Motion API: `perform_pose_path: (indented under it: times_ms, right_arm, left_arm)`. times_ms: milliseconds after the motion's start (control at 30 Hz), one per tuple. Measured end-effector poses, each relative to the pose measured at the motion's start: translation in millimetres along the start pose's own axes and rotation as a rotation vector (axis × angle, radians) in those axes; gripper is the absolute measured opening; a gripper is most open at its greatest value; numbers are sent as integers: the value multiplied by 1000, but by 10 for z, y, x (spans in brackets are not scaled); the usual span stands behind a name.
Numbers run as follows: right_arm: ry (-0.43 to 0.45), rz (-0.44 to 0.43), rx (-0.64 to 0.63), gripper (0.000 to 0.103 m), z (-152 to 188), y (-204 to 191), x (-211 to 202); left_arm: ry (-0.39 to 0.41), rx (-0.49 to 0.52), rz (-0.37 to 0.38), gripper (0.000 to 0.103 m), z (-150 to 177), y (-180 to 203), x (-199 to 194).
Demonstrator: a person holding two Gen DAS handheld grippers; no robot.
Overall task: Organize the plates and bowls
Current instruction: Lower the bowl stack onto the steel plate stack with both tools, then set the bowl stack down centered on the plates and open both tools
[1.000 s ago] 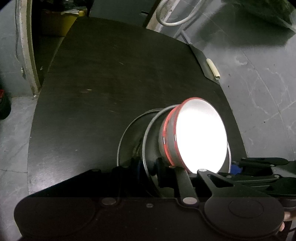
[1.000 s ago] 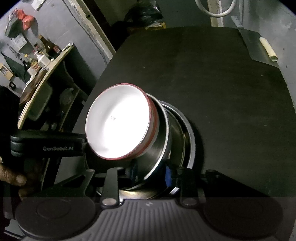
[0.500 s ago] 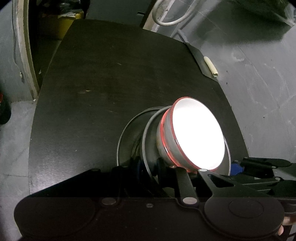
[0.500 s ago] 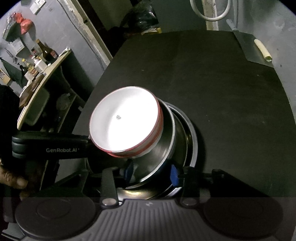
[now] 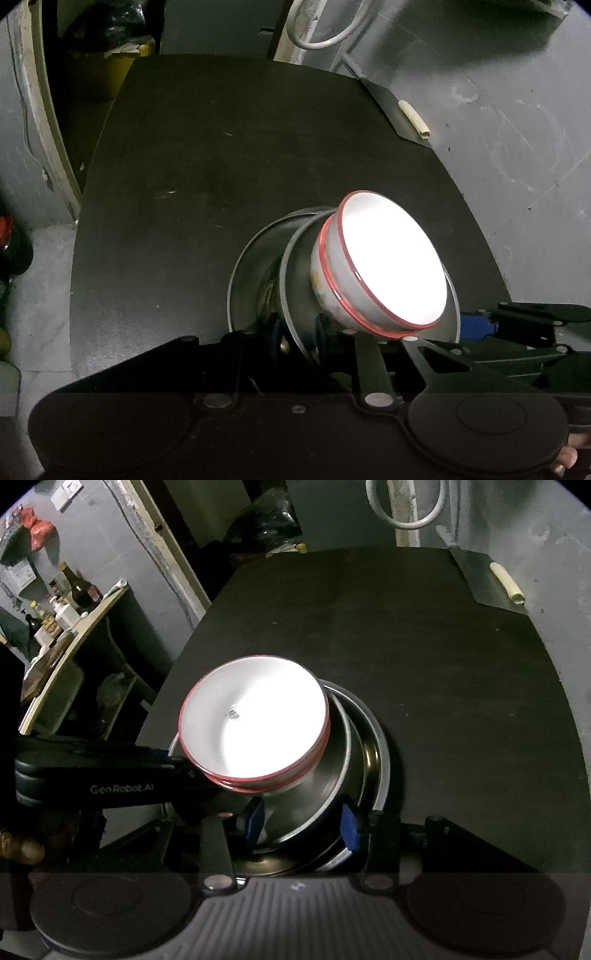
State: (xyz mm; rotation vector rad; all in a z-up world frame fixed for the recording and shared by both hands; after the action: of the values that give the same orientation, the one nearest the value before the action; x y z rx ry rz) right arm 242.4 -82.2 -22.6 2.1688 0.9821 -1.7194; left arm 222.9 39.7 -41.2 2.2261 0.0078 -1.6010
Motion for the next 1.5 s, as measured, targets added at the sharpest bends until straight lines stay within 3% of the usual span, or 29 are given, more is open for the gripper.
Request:
perform_pose_path:
  times_ms: [500,867,1067,1367,1500]
  right_arm:
    - [41,107,-52,49,64,-217,23]
    - [34,148,-87,48,66,-278,36]
    - [34,151,-87,48,63,-275,24]
    - [47,162,-86,51,98,-233,-4]
    - [60,164,-81,51,122,-214,-30]
  left_arm:
    - [20,95,-104,26,10,137,-16]
    - [20,152,-148,27,31,220,-21]
    - [16,151,-137,28,37,211,-31]
    - [46,158,-149,39,56,182,-92]
    - [70,151,-146,48,101,149,-160]
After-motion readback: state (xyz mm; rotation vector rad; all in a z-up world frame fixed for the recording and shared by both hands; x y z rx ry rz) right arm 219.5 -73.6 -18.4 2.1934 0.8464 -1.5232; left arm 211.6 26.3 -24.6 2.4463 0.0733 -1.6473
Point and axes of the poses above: each gripper's, at about its wrist camera, not at the fingertips, and x roughly the way its jaws point, y to its right, z to its underside, the point moved 3 cm from there along x, roughly the way its jaws point, and after that the axes turned 13 degrees about -y, right-handed, at the moved point
